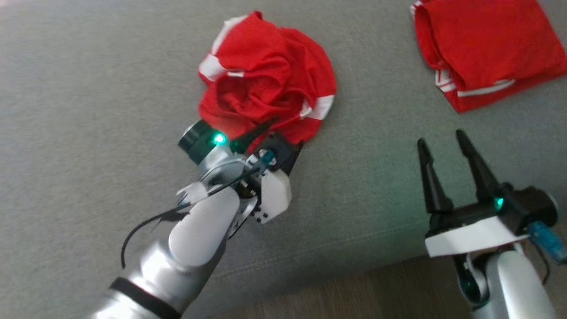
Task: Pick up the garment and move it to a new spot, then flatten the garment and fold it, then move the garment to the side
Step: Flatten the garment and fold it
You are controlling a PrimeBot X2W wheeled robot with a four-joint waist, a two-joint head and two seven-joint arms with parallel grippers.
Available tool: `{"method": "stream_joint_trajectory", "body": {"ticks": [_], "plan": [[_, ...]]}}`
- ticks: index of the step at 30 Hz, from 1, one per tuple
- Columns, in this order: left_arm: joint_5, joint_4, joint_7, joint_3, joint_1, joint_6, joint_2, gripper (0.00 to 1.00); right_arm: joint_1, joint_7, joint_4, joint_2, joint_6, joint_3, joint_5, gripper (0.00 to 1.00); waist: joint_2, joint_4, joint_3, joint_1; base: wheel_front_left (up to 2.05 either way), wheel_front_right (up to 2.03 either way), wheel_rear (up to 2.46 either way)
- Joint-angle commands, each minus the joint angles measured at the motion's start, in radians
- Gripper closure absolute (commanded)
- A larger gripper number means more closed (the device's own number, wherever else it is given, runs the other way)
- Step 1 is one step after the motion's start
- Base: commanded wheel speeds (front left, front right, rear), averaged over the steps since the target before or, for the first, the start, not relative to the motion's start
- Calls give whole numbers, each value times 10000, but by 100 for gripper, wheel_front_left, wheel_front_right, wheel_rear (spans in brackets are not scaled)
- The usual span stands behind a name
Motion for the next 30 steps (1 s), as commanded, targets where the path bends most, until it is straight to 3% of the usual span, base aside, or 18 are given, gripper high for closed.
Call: {"method": "stream_joint_trajectory", "body": {"ticks": [1, 12, 19, 21, 23, 24, 26, 28, 30], "plan": [[-83, -301, 85, 33, -540, 108, 11, 0, -313, -65, -396, -62, -4, 134, 87, 0, 0, -309, 341, -1, 0, 0, 0], [-411, 1, 265, -704, -1579, 620, 8, 0, -584, -65, -404, -62, -4, 223, 234, 0, 0, -684, 785, -1, 0, 0, 0], [-520, 732, 493, -892, -2027, 672, 8, 0, -664, -65, -411, -62, -4, 182, 350, 0, 0, -857, 904, -1, 0, 0, 0], [-567, 840, 510, -927, -2103, 623, 8, 11, -683, -65, -426, -62, -4, 175, 387, 0, 0, -881, 946, -1, 0, 0, 0], [-579, 967, 556, -966, -2193, 596, 8, 31, -709, -65, -434, -62, -4, 181, 416, 0, 0, -908, 993, -1, 0, 0, 0], [-592, 1040, 594, -980, -2234, 572, 8, 49, -724, -65, -431, -62, -4, 185, 434, 0, 0, -923, 1017, -1, 0, 0, 0], [-648, 1141, 574, -968, -2306, 554, 8, 64, -766, -65, -424, -62, -4, 187, 468, 0, 0, -954, 1069, -1, 0, 0, 0], [-759, 1208, 497, -932, -2360, 500, 8, 100, -809, -65, -425, -62, -4, 173, 495, 0, 0, -973, 1114, -1, 0, 0, 0], [-843, 1232, 385, -913, -2424, 489, 8, 100, -839, -65, -421, -62, -4, 149, 514, 0, 0, -972, 1124, -1, 0, 0, 0]]}}
